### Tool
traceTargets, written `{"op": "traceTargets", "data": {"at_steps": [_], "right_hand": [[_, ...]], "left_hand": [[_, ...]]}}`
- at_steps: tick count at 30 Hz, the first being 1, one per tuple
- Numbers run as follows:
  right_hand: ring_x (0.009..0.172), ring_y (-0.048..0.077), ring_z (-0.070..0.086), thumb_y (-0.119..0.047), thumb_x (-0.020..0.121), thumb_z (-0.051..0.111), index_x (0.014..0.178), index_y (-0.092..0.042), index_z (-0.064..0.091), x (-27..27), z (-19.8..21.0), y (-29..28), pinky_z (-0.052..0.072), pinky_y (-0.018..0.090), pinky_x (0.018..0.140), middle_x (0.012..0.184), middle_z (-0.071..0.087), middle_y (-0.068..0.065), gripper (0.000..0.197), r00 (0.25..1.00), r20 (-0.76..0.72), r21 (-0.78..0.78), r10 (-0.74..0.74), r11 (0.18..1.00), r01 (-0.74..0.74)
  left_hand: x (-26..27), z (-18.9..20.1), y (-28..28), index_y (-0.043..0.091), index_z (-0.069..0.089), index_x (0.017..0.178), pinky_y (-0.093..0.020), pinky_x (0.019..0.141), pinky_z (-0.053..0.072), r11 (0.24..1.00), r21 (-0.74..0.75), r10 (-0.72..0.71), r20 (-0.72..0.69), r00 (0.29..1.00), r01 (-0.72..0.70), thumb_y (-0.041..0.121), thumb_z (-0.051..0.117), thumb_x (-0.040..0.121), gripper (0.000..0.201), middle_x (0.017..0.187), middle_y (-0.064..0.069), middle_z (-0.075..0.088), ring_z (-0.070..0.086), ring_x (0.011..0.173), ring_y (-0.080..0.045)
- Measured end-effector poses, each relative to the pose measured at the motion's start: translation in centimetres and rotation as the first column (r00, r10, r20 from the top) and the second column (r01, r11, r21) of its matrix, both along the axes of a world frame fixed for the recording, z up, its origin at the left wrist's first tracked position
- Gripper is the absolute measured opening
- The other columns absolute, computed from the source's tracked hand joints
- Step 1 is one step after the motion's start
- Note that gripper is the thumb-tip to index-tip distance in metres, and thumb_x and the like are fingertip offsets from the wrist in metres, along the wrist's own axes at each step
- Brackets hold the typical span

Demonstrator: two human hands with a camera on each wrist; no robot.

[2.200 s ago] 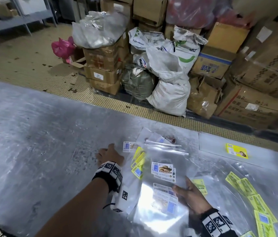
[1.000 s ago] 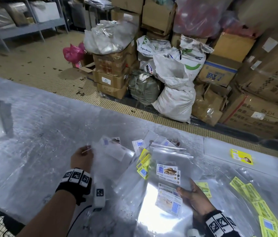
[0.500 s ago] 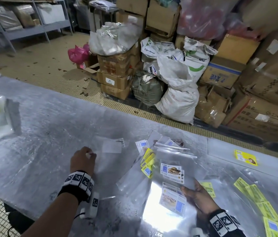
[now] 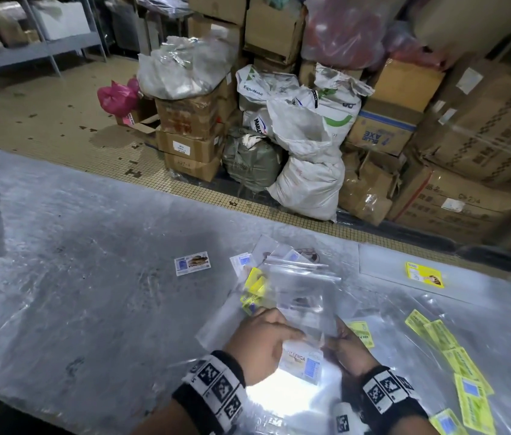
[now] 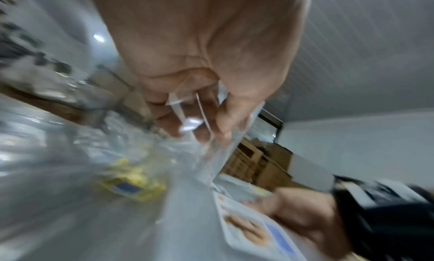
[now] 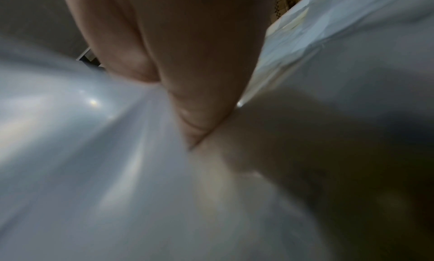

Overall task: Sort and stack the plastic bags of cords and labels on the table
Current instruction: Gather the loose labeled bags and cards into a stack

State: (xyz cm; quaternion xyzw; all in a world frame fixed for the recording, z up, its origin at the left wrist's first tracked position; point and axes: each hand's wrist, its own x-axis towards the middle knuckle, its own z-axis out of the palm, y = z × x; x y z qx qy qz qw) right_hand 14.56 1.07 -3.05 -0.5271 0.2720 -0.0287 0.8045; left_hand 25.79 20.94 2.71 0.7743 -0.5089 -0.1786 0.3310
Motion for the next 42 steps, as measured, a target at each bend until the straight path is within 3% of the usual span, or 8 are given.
{"op": "traceTargets", "data": {"at_steps": [3, 7, 17, 22, 26, 32, 37, 42], "right_hand": [[0.070, 0.021, 0.071, -0.011, 0.057, 0.091, 0.100, -0.001, 0.065, 0.0, 0.9, 0.3, 0.055, 0.022, 0.056, 0.092, 0.074, 0.018, 0.051, 0.999, -0.033, -0.003, -0.015, 1.000, 0.015], [0.093, 0.029, 0.072, -0.027, 0.019, 0.103, 0.112, -0.004, 0.066, 0.2, 0.5, 0.4, 0.059, 0.037, 0.073, 0.107, 0.074, 0.018, 0.104, 0.999, -0.034, -0.042, -0.036, 0.999, 0.034], [0.095, 0.035, 0.071, -0.022, 0.038, 0.102, 0.130, -0.001, 0.053, -0.2, 0.9, 0.4, 0.059, 0.041, 0.074, 0.113, 0.070, 0.025, 0.106, 0.999, -0.027, 0.037, -0.047, 0.998, 0.048], [0.095, 0.033, 0.073, -0.006, 0.046, 0.095, 0.121, -0.010, 0.062, -0.5, 1.2, 0.6, 0.059, 0.036, 0.068, 0.110, 0.073, 0.020, 0.082, 1.000, -0.025, 0.043, -0.008, 0.999, 0.009], [0.099, 0.033, 0.071, 0.008, 0.063, 0.075, 0.120, -0.014, 0.064, -0.7, 1.4, 0.7, 0.058, 0.036, 0.074, 0.109, 0.074, 0.016, 0.062, 0.999, -0.047, 0.021, -0.026, 0.999, 0.027], [0.102, 0.027, 0.072, 0.003, 0.082, 0.068, 0.122, -0.018, 0.064, -1.1, 1.5, 0.5, 0.053, 0.042, 0.090, 0.111, 0.075, 0.010, 0.046, 0.995, -0.100, 0.043, 0.006, 0.999, -0.001], [0.109, 0.028, 0.068, -0.009, 0.069, 0.081, 0.127, -0.020, 0.061, -1.2, 1.2, 0.2, 0.046, 0.049, 0.104, 0.114, 0.074, 0.006, 0.062, 0.995, -0.099, 0.006, 0.022, 1.000, -0.022], [0.092, 0.020, 0.071, 0.004, 0.087, 0.066, 0.128, -0.012, 0.059, -1.4, 0.8, 0.0, 0.056, 0.030, 0.079, 0.110, 0.074, 0.009, 0.045, 0.997, -0.072, 0.015, 0.016, 1.000, -0.015]], "left_hand": [[-1.7, -0.3, -0.4, 0.036, 0.065, 0.119, -0.037, 0.115, 0.026, 0.948, 0.319, -0.015, 0.020, 1.000, 0.008, 0.032, 0.046, 0.084, 0.041, 0.141, 0.006, 0.040, 0.022, 0.139, -0.014], [-1.7, -0.7, -1.0, 0.039, 0.057, 0.128, -0.034, 0.112, 0.030, 0.922, 0.387, 0.036, -0.024, 0.999, -0.024, 0.044, 0.030, 0.078, 0.056, 0.132, 0.009, 0.047, 0.038, 0.130, -0.009], [-2.0, -0.6, -2.8, 0.030, 0.030, 0.149, -0.052, 0.119, 0.007, 0.829, 0.531, 0.091, 0.182, 0.979, -0.176, 0.047, 0.039, 0.099, 0.054, 0.156, 0.000, 0.027, 0.009, 0.148, -0.023], [-1.9, -2.3, -3.0, 0.040, 0.031, 0.146, -0.048, 0.119, 0.002, 0.924, 0.355, 0.104, 0.127, 0.986, -0.144, 0.039, 0.056, 0.091, 0.060, 0.148, 0.015, 0.036, 0.025, 0.142, -0.005], [-1.1, -2.3, -2.4, 0.040, 0.060, 0.123, -0.045, 0.107, 0.037, 0.992, 0.123, 0.014, -0.112, 0.994, 0.000, 0.039, 0.046, 0.088, 0.038, 0.132, 0.020, 0.058, 0.054, 0.121, 0.002], [-3.7, -2.2, -2.0, 0.037, 0.023, 0.148, -0.049, 0.118, -0.014, 0.933, 0.350, 0.081, 0.018, 0.997, -0.082, 0.028, 0.051, 0.067, 0.087, 0.149, 0.019, 0.028, 0.021, 0.143, -0.001], [-3.6, -1.7, -1.8, 0.036, 0.012, 0.153, -0.052, 0.113, -0.020, 0.922, 0.383, -0.078, 0.024, 0.997, 0.063, 0.074, 0.079, 0.044, 0.134, 0.155, 0.021, 0.004, -0.002, 0.143, 0.000], [-4.4, -2.3, -2.4, 0.046, 0.039, 0.141, -0.032, 0.116, -0.011, 0.833, 0.552, 0.055, -0.016, 0.998, -0.037, 0.085, 0.067, 0.056, 0.098, 0.160, 0.013, 0.008, 0.005, 0.147, -0.011]]}}
